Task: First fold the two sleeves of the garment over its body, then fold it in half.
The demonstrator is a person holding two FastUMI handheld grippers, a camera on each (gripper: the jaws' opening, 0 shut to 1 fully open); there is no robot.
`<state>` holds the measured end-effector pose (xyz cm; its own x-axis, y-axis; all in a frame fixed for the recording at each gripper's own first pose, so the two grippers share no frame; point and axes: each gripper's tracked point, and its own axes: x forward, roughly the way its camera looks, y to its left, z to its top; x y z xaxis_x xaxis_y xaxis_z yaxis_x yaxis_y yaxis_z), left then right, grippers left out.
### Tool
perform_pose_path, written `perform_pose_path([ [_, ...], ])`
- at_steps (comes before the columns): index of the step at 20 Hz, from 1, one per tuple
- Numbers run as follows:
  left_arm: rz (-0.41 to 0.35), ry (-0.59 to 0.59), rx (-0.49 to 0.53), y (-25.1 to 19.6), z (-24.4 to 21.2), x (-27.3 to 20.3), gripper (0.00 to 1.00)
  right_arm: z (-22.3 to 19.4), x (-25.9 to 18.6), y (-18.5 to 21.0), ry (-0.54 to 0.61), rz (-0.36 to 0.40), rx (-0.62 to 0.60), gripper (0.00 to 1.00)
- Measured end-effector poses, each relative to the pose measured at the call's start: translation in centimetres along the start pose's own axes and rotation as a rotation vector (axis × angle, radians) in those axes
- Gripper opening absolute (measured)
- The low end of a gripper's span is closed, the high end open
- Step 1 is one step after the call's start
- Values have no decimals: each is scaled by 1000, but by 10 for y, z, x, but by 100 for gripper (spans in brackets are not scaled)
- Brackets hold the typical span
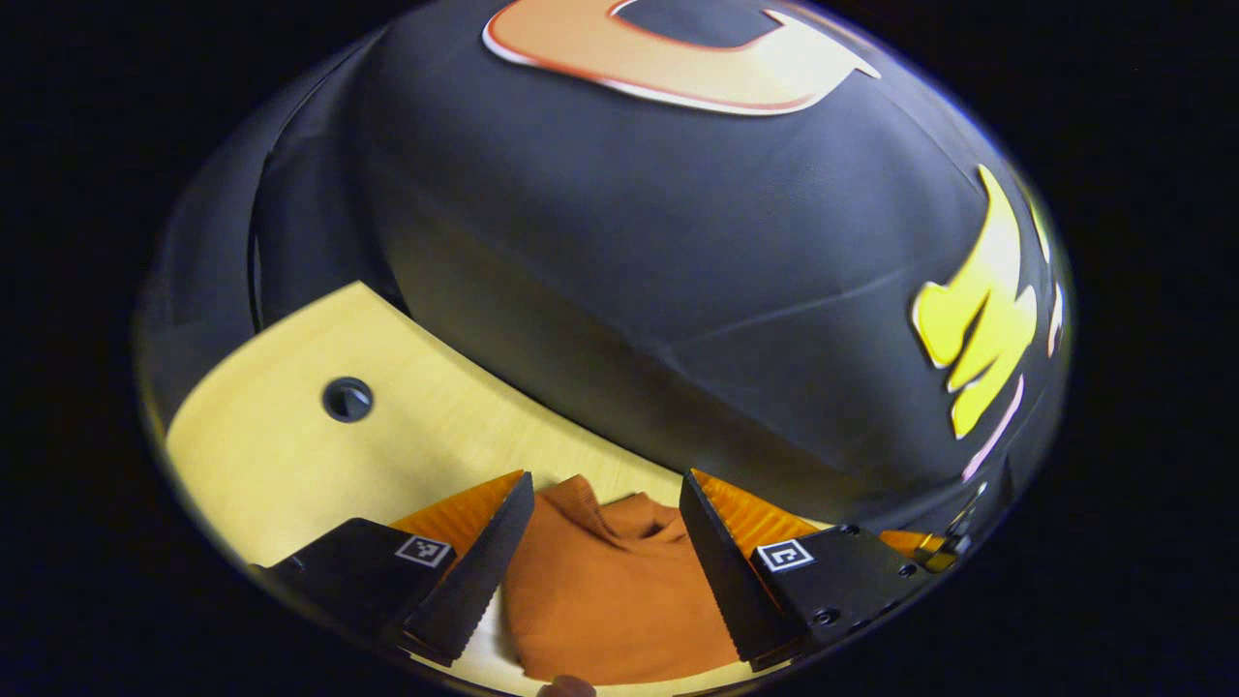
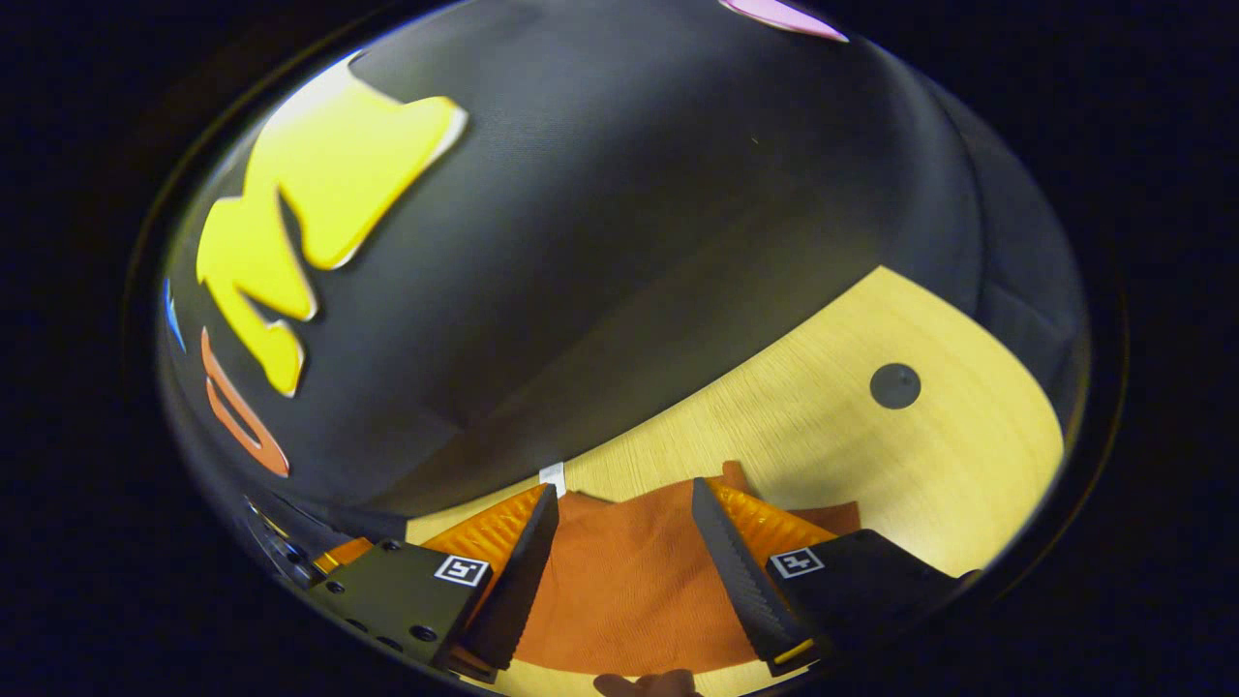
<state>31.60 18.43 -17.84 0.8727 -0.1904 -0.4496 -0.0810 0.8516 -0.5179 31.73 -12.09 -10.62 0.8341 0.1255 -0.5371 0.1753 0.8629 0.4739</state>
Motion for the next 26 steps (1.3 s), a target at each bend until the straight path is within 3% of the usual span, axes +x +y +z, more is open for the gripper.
perform_pose_path([
  [1,26,-16,34,4,-1,-16,99,-8,-10,4,-5,-25,-55,82],
  [2,40,-34,59,3,-4,-33,99,-15,-21,5,-14,-55,-117,90],
  [3,50,-59,89,2,-6,-50,98,-20,-32,6,-43,-86,-180,85],
  [5,74,-106,144,0,-14,-78,99,-36,-53,13,-106,-123,-279,96],
  [8,132,-147,239,6,-38,-120,99,-70,-89,7,-151,-212,-417,96],
  [10,154,-140,324,10,-64,-144,98,-106,-107,10,-148,-220,-480,96],
  [13,168,-103,399,16,-103,-178,98,-153,-133,7,-146,-222,-534,96],
  [18,204,-76,418,25,-159,-229,98,-221,-183,-3,-141,-228,-577,99],
  [22,198,-72,410,24,-186,-252,98,-235,-204,7,-162,-195,-628,96],
  [26,198,-34,411,27,-201,-251,98,-235,-210,7,-169,-205,-598,96],
])
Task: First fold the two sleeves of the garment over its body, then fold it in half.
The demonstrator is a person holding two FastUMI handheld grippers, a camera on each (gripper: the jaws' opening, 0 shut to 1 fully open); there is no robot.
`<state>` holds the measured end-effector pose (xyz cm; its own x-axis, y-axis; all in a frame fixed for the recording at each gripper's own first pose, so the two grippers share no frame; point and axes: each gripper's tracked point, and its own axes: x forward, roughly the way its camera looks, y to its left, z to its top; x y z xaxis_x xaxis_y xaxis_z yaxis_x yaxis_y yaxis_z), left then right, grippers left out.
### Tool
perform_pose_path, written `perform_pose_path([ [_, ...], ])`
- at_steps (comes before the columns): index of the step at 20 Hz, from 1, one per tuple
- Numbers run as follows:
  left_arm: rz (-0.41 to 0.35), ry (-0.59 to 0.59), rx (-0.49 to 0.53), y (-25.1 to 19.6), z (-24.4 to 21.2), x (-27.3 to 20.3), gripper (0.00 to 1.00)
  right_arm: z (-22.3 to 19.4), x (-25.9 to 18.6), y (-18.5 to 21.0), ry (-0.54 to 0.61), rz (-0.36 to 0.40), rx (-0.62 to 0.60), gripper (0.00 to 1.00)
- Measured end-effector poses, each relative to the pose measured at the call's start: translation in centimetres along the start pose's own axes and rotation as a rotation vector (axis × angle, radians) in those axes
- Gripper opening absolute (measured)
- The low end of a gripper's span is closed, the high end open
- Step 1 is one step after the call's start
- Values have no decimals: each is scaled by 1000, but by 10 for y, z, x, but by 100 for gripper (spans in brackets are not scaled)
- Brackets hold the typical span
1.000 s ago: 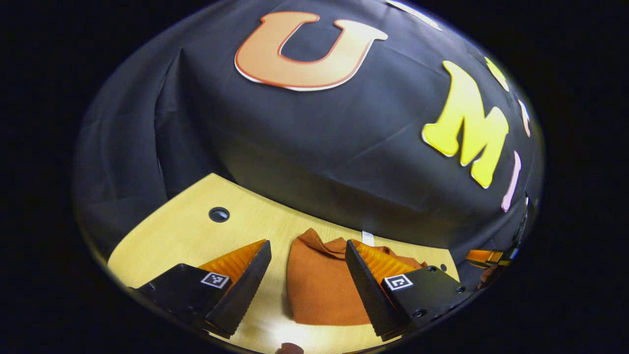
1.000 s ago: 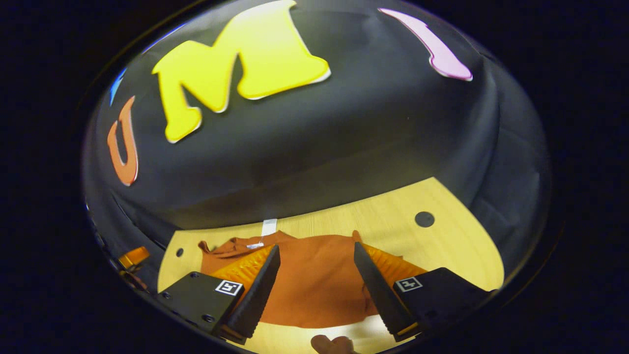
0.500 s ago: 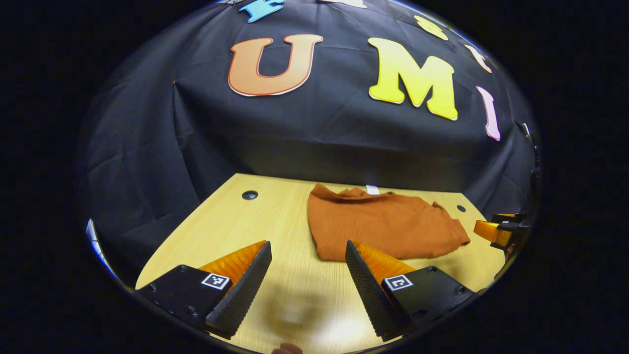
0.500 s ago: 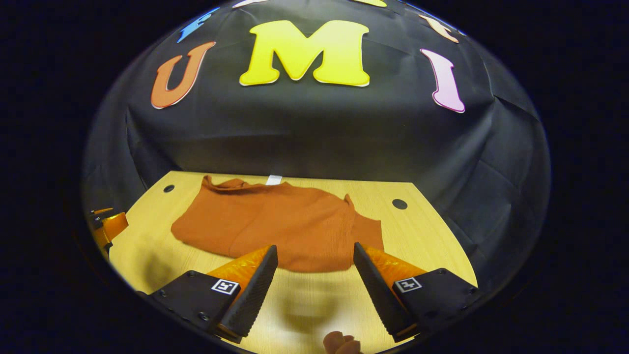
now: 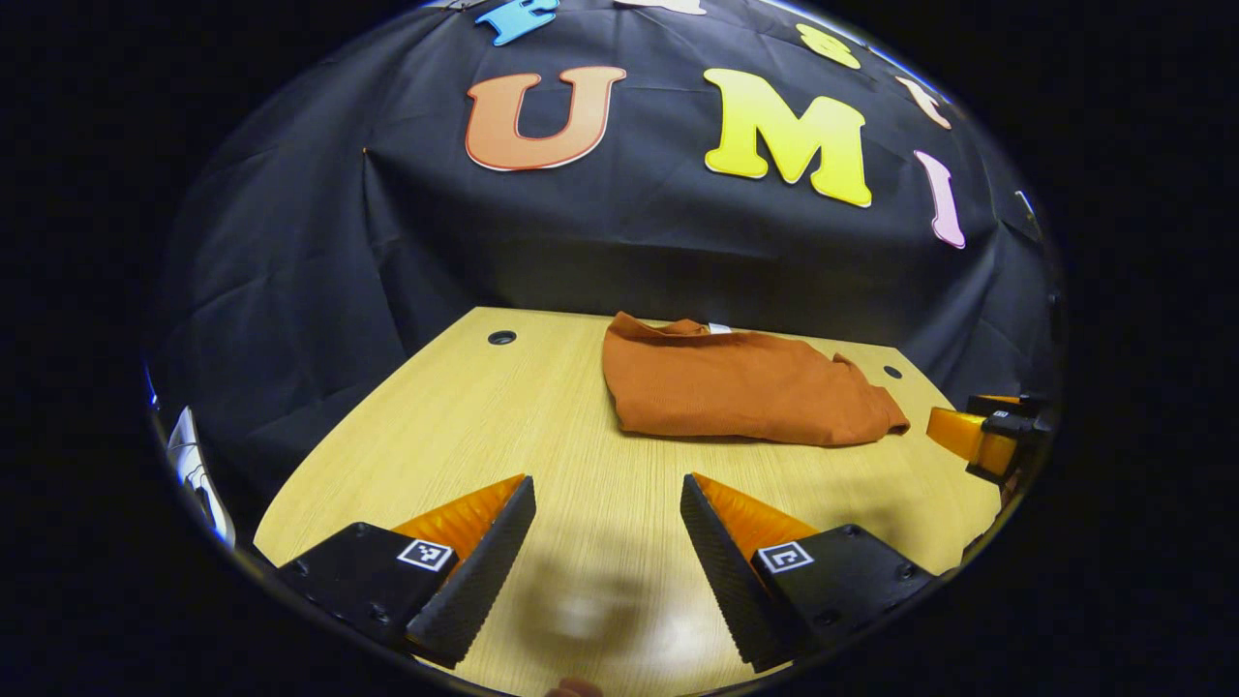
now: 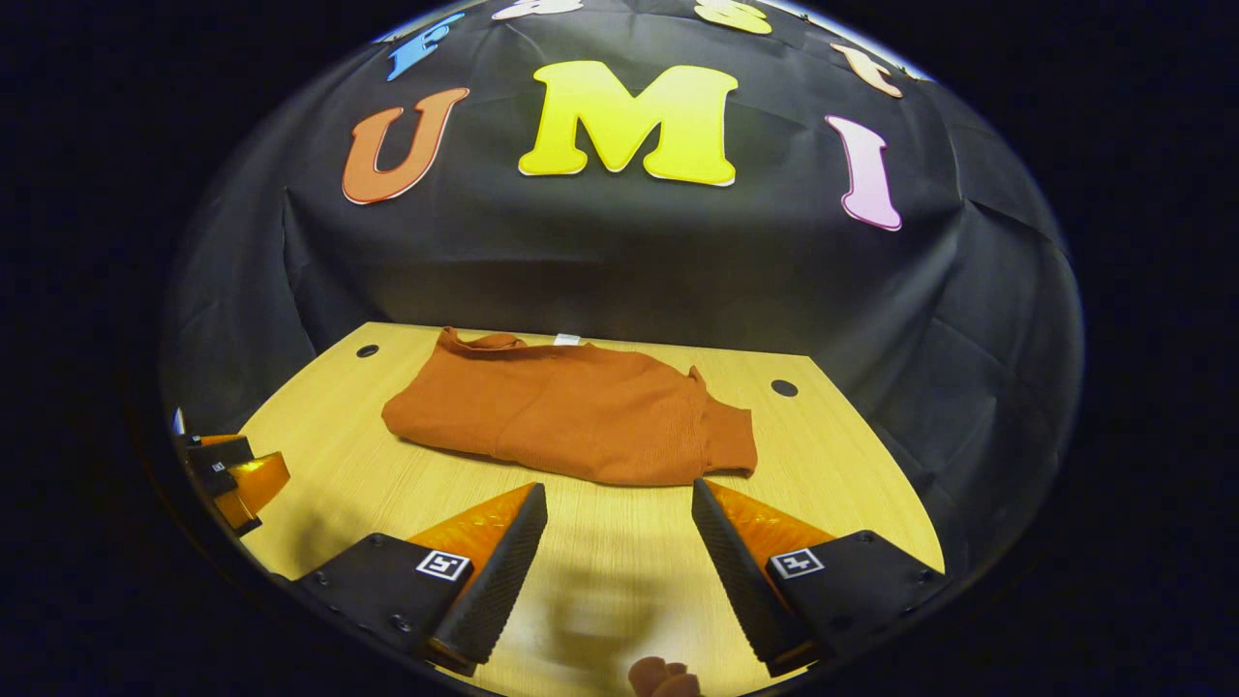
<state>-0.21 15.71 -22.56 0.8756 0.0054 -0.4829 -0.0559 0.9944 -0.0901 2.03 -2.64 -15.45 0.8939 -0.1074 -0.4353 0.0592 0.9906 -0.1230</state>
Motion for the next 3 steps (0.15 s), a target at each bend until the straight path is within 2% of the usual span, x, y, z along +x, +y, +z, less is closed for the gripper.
perform_pose_path([
  [3,-11,7,11,-2,-1,3,98,-12,-4,6,22,4,-6,96],
])
